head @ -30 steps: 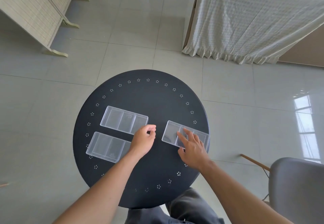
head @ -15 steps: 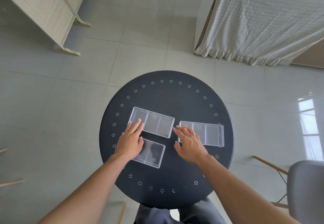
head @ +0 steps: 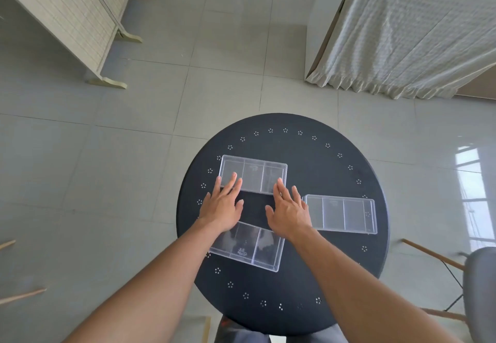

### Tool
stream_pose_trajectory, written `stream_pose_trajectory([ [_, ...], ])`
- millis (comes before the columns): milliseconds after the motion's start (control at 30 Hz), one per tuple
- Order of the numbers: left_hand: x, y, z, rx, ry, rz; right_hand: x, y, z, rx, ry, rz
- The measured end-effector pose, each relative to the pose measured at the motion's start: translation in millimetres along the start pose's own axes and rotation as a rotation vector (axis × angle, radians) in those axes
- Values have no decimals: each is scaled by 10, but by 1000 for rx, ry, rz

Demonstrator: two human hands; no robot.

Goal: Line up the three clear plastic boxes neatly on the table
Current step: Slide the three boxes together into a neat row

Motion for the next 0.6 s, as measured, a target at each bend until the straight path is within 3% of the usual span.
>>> stream_pose_trajectory([
  [300,606,-441,-14,-14,10,-28,505,-466,-131,-31,-27,24],
  [600,764,-605,55,-31,96,-17,759,-574,-79,33,-95,46],
])
Point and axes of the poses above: each hand's wrist, its own y-axis away from the middle knuckle, its own x-axis out of the back of the hand, z = x × y, the point moved 2 cm from there along -y, towards the middle knuckle, and after that the axes turned 12 degrees about -z, right-handed, at the moved point
